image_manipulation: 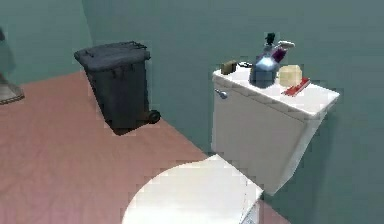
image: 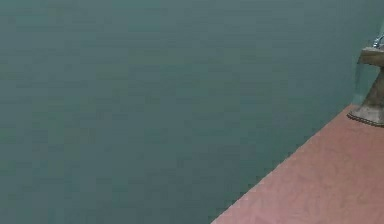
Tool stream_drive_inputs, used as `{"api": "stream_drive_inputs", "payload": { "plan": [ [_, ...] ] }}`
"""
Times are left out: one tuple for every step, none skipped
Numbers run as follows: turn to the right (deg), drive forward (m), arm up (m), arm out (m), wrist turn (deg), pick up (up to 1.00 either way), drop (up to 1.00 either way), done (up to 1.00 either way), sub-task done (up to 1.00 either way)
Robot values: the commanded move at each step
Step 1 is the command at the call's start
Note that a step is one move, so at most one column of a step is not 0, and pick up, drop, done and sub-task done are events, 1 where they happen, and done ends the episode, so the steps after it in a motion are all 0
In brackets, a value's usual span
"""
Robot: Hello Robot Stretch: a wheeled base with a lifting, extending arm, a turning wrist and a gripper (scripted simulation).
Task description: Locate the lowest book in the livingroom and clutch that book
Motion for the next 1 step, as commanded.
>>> {"api": "stream_drive_inputs", "payload": {
  "plan": [
    [-45.0, 0.0, 0.0, 0.0, 0.0, 0.0, 0.0, 0.0, 0.0]
  ]
}}
